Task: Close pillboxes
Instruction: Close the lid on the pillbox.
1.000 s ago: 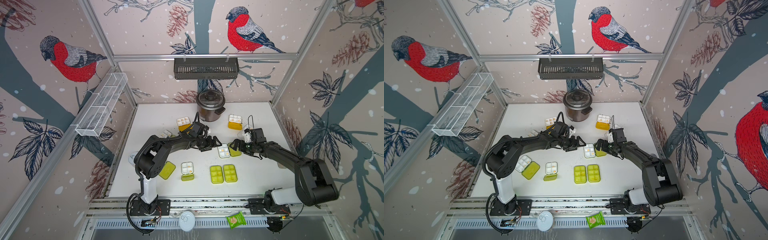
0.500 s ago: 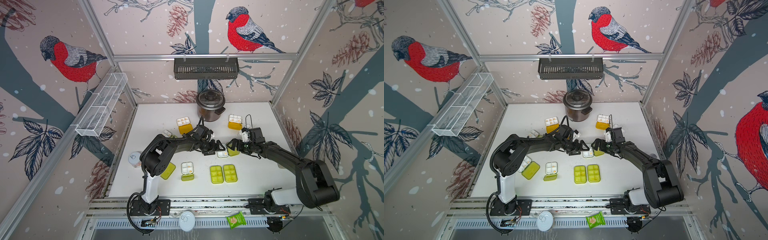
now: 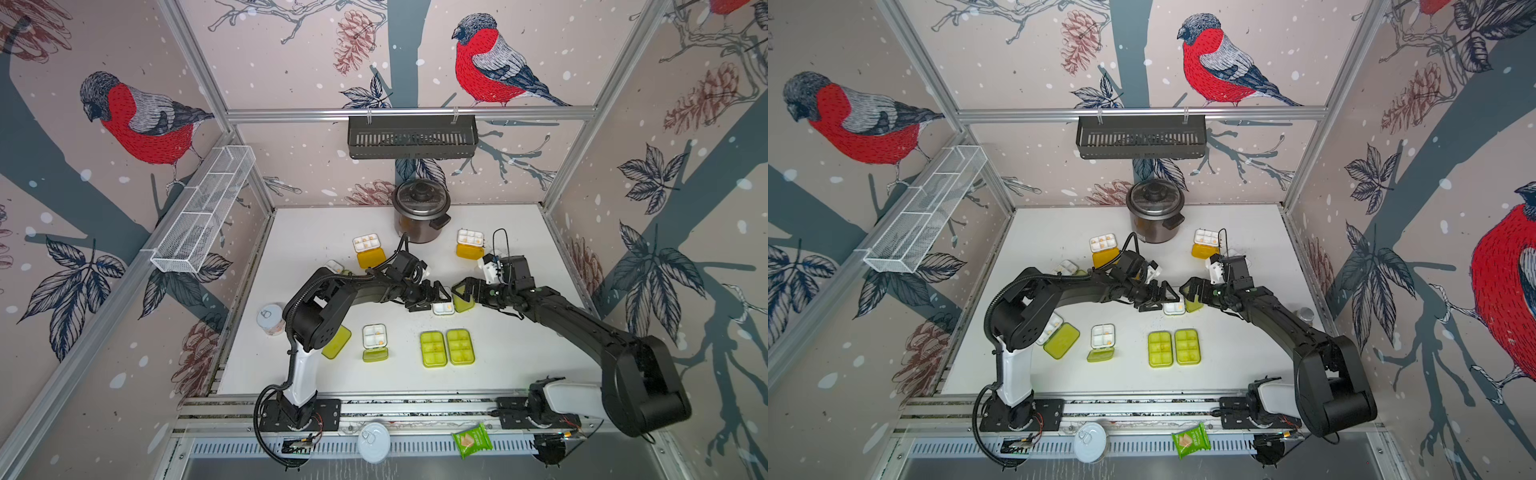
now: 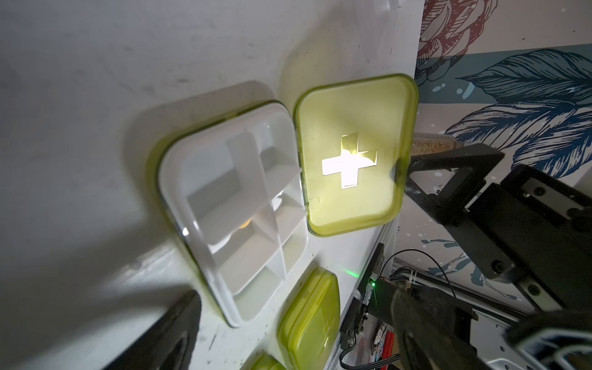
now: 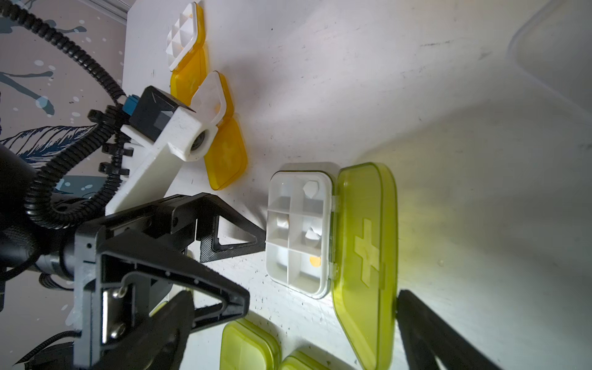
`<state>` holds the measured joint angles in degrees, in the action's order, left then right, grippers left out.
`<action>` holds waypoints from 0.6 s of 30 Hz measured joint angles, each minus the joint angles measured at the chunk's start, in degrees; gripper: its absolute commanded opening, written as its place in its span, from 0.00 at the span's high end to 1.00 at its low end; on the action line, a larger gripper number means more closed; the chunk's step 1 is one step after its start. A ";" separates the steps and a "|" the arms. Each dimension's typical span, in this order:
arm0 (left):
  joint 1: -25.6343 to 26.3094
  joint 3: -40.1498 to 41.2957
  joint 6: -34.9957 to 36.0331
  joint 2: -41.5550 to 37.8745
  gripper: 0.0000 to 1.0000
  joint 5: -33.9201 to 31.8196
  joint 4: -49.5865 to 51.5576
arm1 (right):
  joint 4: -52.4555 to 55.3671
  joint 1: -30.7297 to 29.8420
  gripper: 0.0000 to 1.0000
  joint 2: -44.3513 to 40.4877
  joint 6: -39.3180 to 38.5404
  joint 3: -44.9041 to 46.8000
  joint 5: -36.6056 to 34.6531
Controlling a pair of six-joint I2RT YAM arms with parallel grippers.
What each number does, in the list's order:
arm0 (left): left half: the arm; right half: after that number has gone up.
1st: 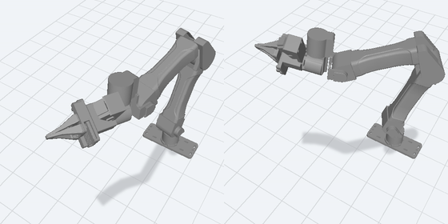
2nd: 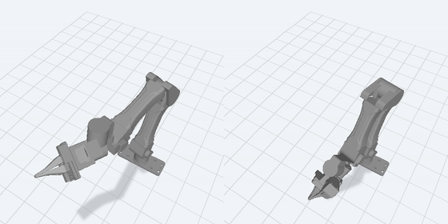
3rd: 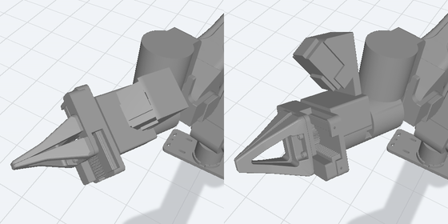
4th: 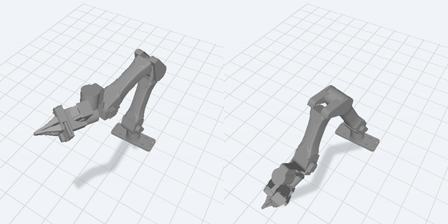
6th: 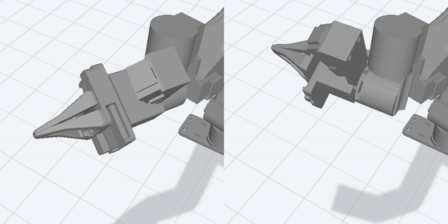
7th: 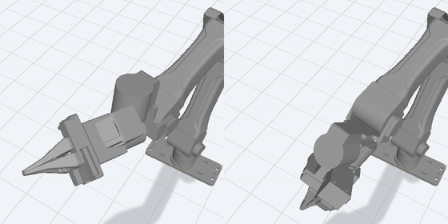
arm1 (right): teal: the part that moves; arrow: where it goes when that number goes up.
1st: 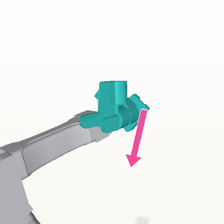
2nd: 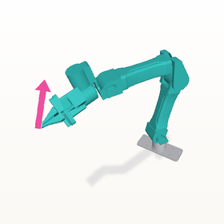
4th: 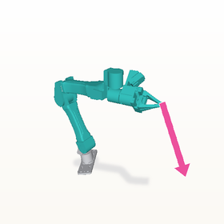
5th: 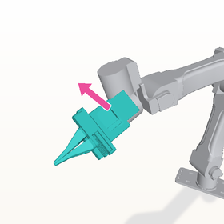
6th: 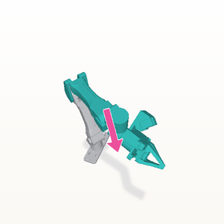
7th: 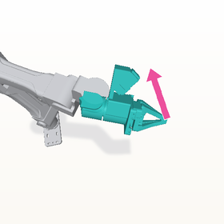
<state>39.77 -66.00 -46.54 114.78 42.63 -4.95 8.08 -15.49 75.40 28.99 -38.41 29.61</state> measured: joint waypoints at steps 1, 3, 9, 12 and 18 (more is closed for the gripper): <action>0.00 0.00 -0.04 0.07 0.07 0.17 -0.13 | -0.11 -0.22 0.02 0.31 0.00 -0.09 0.20; 0.04 0.00 -0.15 0.17 0.07 0.52 -0.39 | -0.39 -0.61 0.02 0.79 0.07 -0.15 0.37; 0.50 0.02 -0.24 0.24 0.08 0.92 -0.66 | -0.74 -1.36 0.02 0.96 1.05 -0.42 0.50; 0.68 0.09 -0.59 0.07 0.08 0.85 -0.72 | -0.76 -1.70 0.03 0.96 1.25 -0.68 0.31; 0.00 1.18 -1.01 -4.26 0.07 -2.21 0.59 | -0.81 -2.34 0.03 0.96 1.31 -1.33 -0.63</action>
<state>39.77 -64.82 -47.55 110.52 40.42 -4.36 7.27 -17.82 76.36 30.30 -39.75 28.97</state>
